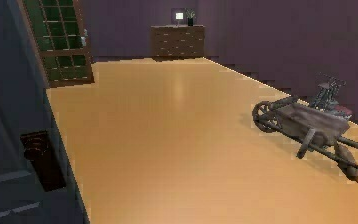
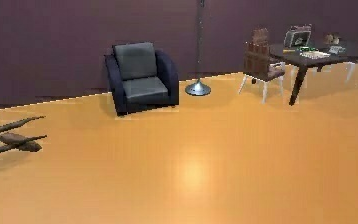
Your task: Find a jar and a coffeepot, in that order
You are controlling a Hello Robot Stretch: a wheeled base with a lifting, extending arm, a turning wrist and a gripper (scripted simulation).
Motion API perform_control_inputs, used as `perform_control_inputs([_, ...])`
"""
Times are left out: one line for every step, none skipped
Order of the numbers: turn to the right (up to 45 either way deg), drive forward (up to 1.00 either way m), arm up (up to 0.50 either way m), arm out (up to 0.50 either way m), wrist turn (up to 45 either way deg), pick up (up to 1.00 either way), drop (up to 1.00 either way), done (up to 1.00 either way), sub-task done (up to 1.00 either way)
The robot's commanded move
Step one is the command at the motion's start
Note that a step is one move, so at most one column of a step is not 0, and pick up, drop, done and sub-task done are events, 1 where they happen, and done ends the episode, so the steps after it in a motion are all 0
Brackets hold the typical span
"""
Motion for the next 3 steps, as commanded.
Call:
perform_control_inputs([-3.0, 0.00, 0.00, 0.00, 0.0, 0.00, 0.00, 0.00, 0.00])
perform_control_inputs([0.0, 1.00, 0.00, 0.00, 0.0, 0.00, 0.00, 0.00, 0.00])
perform_control_inputs([0.0, 0.25, 0.00, 0.00, 0.0, 0.00, 0.00, 0.00, 0.00])
